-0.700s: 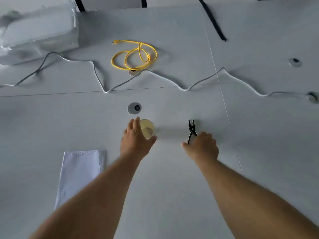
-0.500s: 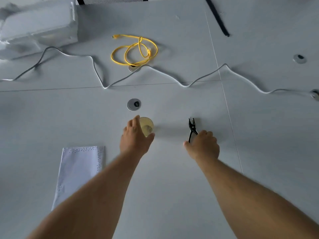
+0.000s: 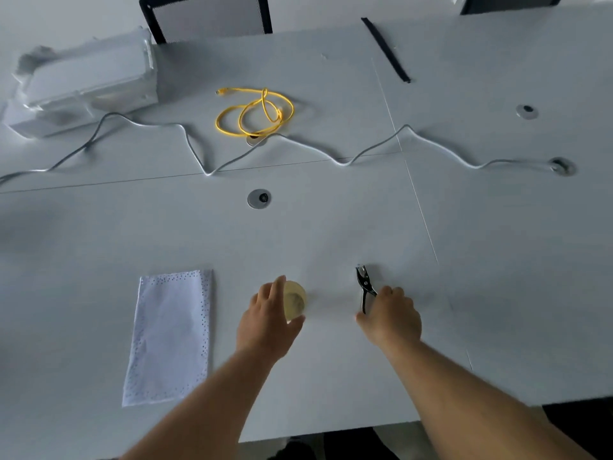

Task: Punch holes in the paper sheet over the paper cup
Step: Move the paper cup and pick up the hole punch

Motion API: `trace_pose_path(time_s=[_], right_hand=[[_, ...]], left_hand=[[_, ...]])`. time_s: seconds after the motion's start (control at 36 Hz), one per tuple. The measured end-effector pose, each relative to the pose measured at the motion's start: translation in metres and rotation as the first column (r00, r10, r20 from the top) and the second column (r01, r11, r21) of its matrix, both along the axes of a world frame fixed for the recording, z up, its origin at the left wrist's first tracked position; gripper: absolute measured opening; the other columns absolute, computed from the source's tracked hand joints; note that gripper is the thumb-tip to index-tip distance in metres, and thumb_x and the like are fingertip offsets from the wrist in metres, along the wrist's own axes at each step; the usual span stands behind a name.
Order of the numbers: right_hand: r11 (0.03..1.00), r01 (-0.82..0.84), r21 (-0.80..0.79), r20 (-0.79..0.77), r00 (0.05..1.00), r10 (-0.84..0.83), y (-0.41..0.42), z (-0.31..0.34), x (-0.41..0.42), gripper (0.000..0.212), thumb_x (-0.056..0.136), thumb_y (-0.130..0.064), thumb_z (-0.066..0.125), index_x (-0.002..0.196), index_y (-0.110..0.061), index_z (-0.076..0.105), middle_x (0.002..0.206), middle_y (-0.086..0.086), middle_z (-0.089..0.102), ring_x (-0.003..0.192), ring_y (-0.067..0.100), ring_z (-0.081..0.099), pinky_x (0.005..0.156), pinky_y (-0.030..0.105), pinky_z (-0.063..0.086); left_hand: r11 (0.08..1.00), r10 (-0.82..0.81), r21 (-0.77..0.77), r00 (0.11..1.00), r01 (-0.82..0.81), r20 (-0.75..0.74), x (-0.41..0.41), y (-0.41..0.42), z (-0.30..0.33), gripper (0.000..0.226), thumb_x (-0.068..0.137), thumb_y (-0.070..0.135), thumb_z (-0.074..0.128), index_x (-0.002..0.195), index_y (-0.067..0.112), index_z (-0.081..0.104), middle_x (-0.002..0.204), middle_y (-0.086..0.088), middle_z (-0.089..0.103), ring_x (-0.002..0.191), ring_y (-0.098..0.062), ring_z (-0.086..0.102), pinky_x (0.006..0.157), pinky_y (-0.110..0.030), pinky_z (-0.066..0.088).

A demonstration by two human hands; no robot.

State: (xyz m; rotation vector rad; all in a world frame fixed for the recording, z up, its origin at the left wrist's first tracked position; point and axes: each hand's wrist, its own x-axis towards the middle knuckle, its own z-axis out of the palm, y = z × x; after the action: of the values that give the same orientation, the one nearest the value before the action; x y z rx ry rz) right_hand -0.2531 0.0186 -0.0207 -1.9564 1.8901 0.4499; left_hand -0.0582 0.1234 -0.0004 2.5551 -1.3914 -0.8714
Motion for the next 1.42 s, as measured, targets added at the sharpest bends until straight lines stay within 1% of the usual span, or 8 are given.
trace_pose_path(time_s=[0.36, 0.78, 0.92, 1.03, 1.11, 1.19, 1.31, 1.42], right_hand=[[1.0, 0.011, 0.016, 0.019, 1.0, -0.011, 0.105, 0.004, -0.032, 0.061, 0.082, -0.055, 0.065, 0.125, -0.012, 0.056, 0.124, 0.008, 0.059, 0.115, 0.029, 0.061, 0.088, 0.04, 0.054], [0.999, 0.029, 0.033, 0.011, 1.0, -0.029, 0.126, 0.008, -0.037, 0.065, 0.079, -0.056, 0.069, 0.124, -0.011, 0.056, 0.124, 0.009, 0.06, 0.114, 0.031, 0.062, 0.089, 0.039, 0.053], [0.99, 0.089, 0.106, 0.058, 0.994, -0.096, 0.12, 0.012, -0.036, 0.064, 0.073, -0.05, 0.069, 0.12, -0.008, 0.057, 0.12, 0.011, 0.06, 0.113, 0.035, 0.063, 0.086, 0.039, 0.054], [0.969, 0.199, 0.148, 0.126, 0.968, -0.218, 0.11, 0.018, -0.03, 0.076, 0.064, -0.058, 0.069, 0.118, -0.006, 0.059, 0.12, 0.014, 0.062, 0.108, 0.037, 0.067, 0.081, 0.038, 0.054], [0.952, 0.264, 0.157, 0.169, 0.942, -0.289, 0.099, 0.017, -0.021, 0.071, 0.066, -0.056, 0.064, 0.111, -0.001, 0.061, 0.116, 0.021, 0.067, 0.104, 0.04, 0.069, 0.081, 0.039, 0.056], [0.935, 0.304, 0.186, 0.205, 0.918, -0.339, 0.093, 0.018, -0.017, 0.062, 0.074, -0.054, 0.054, 0.103, 0.001, 0.06, 0.106, 0.024, 0.071, 0.096, 0.041, 0.069, 0.079, 0.041, 0.057], [0.926, 0.315, 0.209, 0.237, 0.902, -0.361, 0.09, 0.024, -0.013, 0.055, 0.08, -0.051, 0.047, 0.099, -0.001, 0.057, 0.096, 0.02, 0.07, 0.084, 0.037, 0.064, 0.064, 0.035, 0.044], [0.93, 0.314, 0.192, 0.25, 0.9, -0.356, 0.09, 0.036, -0.011, 0.04, 0.087, -0.046, 0.051, 0.091, -0.007, 0.055, 0.087, 0.011, 0.066, 0.075, 0.029, 0.061, 0.057, 0.033, 0.039]], left_hand=[[0.987, -0.162, 0.004, 0.986, 0.163, -0.034, -0.023, 0.092, -0.001, 0.09, 0.087, 0.054, 0.067, 0.163, 0.032, 0.025, 0.157, 0.005, 0.044, 0.141, -0.021, 0.048, 0.096, -0.036, 0.052], [0.965, -0.262, -0.019, 0.965, 0.261, -0.036, -0.027, 0.119, -0.005, 0.097, 0.09, 0.057, 0.065, 0.167, 0.031, 0.013, 0.16, 0.005, 0.041, 0.145, -0.021, 0.044, 0.103, -0.034, 0.049], [0.928, -0.371, 0.02, 0.929, 0.371, 0.0, -0.009, 0.128, -0.003, 0.125, 0.079, 0.072, 0.067, 0.168, 0.033, -0.012, 0.175, 0.007, 0.02, 0.152, -0.024, 0.038, 0.116, -0.038, 0.041], [0.899, -0.429, 0.107, 0.903, 0.425, 0.013, 0.035, 0.15, 0.005, 0.118, 0.082, 0.071, 0.061, 0.169, 0.031, -0.008, 0.177, 0.007, 0.017, 0.155, -0.023, 0.035, 0.122, -0.039, 0.035], [0.959, -0.273, 0.092, 0.96, 0.268, 0.058, 0.074, 0.168, 0.003, 0.09, 0.093, 0.059, 0.053, 0.168, 0.027, 0.015, 0.17, 0.002, 0.036, 0.151, -0.022, 0.042, 0.117, -0.038, 0.042], [0.994, 0.102, 0.023, 0.99, -0.104, 0.097, 0.103, 0.17, -0.006, 0.06, 0.1, 0.038, 0.053, 0.157, 0.018, 0.045, 0.16, -0.006, 0.049, 0.143, -0.029, 0.049, 0.111, -0.044, 0.047], [0.839, 0.513, 0.112, 0.843, -0.532, 0.162, 0.144, 0.164, -0.02, 0.053, 0.099, 0.028, 0.052, 0.149, 0.01, 0.049, 0.155, -0.017, 0.048, 0.139, -0.041, 0.046, 0.109, -0.056, 0.046], [0.69, 0.664, 0.24, 0.729, -0.683, 0.168, 0.169, 0.152, -0.034, 0.055, 0.091, 0.023, 0.063, 0.14, 0.004, 0.047, 0.146, -0.023, 0.05, 0.137, -0.045, 0.046, 0.109, -0.056, 0.042]])
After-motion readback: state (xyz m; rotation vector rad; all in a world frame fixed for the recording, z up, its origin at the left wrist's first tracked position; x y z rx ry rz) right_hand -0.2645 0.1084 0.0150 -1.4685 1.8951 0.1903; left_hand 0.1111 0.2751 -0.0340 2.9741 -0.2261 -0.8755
